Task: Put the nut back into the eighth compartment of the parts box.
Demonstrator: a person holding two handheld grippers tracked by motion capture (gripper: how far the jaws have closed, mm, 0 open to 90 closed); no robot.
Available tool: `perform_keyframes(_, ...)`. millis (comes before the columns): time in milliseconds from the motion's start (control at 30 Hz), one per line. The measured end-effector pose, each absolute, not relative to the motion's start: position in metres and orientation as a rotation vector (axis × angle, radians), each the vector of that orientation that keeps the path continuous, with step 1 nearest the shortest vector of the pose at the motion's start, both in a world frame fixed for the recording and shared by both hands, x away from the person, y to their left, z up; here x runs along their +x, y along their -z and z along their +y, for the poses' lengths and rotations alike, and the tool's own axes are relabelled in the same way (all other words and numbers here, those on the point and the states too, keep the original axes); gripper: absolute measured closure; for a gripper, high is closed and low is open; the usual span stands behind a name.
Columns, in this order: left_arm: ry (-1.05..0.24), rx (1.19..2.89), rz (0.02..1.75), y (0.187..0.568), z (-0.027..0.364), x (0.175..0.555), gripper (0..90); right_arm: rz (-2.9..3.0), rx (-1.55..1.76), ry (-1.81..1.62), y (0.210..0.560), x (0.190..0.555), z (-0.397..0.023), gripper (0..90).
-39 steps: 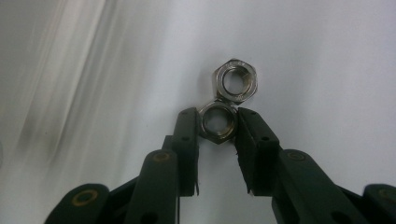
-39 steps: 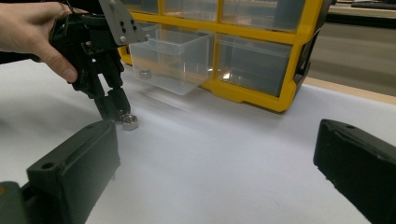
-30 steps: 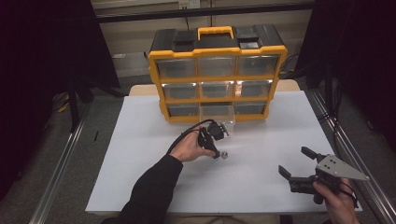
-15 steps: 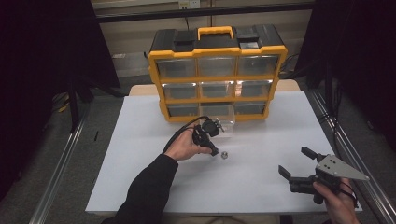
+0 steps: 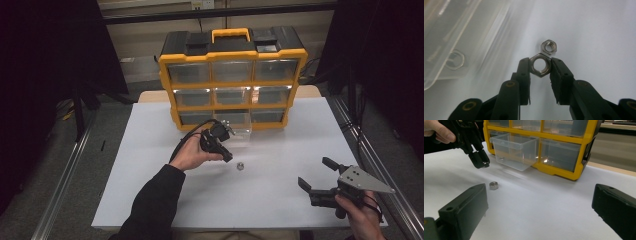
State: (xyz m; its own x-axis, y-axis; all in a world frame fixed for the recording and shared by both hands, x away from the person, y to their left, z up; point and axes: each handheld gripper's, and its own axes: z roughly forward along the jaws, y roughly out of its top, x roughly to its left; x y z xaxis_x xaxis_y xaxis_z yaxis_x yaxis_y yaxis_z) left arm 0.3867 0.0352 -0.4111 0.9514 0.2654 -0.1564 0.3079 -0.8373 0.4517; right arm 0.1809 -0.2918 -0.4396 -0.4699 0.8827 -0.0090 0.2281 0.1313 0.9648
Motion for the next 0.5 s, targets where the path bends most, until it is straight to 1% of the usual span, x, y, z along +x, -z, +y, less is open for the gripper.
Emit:
perform_keyframes(100, 0.089, 2.596, 0.419, 0.407, 0.037, 0.387, 70.4, 1.798, 1.069, -1.366, 0.44, 0.181, -0.292, 0.1)
perform_keyframes(267, 0.092, 2.576, 0.422, 0.402, 0.042, 0.389, 70.4, 1.798, 1.07, -1.366, 0.44, 0.181, -0.292, 0.1)
perform_keyframes(500, 0.062, 2.53, 0.427, 0.388, 0.052, 0.393, 70.4, 1.801, 1.071, -1.366, 0.44, 0.181, -0.292, 0.1)
